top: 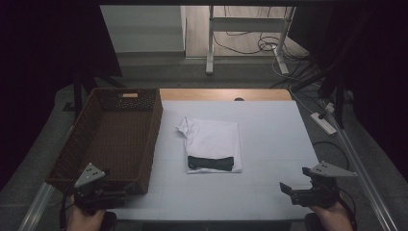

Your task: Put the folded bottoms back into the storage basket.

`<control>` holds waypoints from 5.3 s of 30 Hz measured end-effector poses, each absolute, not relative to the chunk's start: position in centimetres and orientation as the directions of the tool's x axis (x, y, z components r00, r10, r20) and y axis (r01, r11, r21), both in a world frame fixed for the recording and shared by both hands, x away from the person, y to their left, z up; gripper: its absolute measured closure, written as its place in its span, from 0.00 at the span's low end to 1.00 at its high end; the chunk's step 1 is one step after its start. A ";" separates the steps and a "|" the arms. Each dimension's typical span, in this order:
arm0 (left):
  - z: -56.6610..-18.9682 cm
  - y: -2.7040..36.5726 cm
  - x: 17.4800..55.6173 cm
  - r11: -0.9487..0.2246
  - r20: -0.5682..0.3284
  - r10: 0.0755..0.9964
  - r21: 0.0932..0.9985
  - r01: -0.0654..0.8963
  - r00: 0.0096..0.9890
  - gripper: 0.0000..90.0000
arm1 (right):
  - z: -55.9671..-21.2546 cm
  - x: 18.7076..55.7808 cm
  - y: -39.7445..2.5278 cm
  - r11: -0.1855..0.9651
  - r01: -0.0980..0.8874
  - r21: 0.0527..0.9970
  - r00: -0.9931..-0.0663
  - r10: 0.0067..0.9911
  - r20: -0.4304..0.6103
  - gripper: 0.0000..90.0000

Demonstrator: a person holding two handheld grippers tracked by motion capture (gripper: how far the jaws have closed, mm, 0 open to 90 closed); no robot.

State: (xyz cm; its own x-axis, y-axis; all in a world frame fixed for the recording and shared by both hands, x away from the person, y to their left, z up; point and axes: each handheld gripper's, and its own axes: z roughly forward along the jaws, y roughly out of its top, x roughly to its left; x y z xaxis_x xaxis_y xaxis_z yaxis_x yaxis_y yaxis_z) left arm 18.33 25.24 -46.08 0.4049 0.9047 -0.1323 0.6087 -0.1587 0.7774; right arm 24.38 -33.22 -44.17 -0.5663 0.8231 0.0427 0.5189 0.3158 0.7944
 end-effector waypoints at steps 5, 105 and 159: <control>-46.1 25.3 18.5 -0.163 -0.143 0.897 0.772 0.614 0.418 0.00 | -44.2 24.4 -33.2 0.325 0.516 0.793 -0.571 0.820 0.036 0.01; -46.9 11.1 27.6 -0.379 -0.160 0.623 0.795 0.475 0.766 0.00 | -44.3 24.3 -32.6 0.387 0.503 0.773 -0.607 0.795 -0.003 0.01; -47.5 9.4 38.9 -0.329 -0.145 0.787 0.724 0.607 0.600 0.00 | -44.3 24.4 -32.5 0.392 0.503 0.770 -0.612 0.791 -0.003 0.01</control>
State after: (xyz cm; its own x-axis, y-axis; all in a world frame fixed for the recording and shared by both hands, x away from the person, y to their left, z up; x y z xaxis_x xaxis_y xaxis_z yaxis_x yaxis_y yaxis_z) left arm 38.90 9.45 -47.53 0.5995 0.7872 -0.1447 0.6066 -0.3289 0.7238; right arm 24.35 -32.54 -44.31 -0.6122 0.7907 -0.0033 0.5027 0.3924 0.7703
